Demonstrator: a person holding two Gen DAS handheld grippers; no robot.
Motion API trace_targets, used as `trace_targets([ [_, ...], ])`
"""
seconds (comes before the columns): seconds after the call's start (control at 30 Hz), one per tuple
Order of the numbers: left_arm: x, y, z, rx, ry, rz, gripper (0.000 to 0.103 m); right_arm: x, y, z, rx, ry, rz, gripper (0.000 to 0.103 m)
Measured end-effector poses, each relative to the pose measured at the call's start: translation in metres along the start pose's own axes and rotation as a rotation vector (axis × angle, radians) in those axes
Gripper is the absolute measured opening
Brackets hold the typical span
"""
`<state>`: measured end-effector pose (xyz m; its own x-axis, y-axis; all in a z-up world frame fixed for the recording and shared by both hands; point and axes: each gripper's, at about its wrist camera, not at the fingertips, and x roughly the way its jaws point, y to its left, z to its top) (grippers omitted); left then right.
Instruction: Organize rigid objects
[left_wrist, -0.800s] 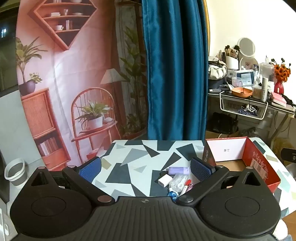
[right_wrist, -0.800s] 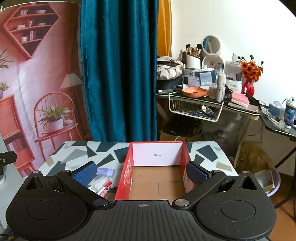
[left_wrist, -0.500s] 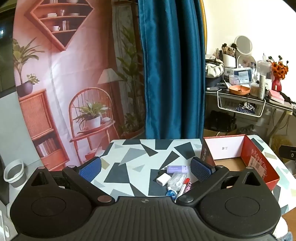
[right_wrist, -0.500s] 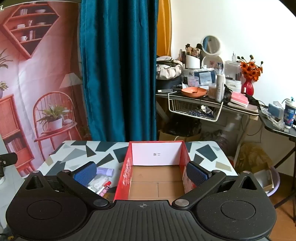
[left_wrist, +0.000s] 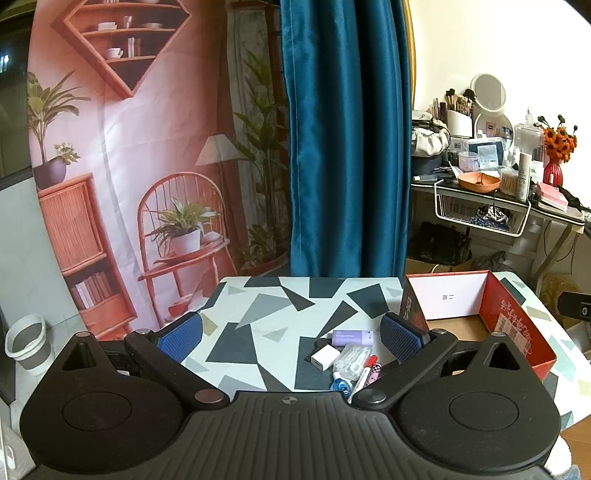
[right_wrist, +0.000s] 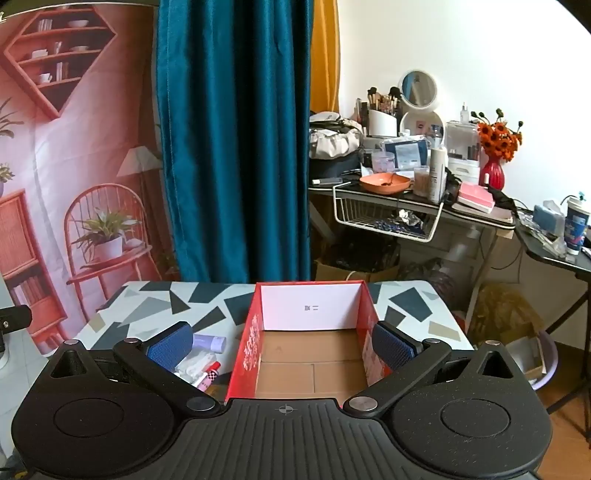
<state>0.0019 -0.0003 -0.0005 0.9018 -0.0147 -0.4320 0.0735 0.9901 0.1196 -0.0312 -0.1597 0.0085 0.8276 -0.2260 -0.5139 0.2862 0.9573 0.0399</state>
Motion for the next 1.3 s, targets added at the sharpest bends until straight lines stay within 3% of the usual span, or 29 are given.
trace_targets([
  [1.3, -0.0005, 0.0014, -0.0011, -0.016, -0.003, 0.003, 0.103, -0.0015, 0.0032, -0.0005, -0.007, -0.004, -0.005, 0.103],
])
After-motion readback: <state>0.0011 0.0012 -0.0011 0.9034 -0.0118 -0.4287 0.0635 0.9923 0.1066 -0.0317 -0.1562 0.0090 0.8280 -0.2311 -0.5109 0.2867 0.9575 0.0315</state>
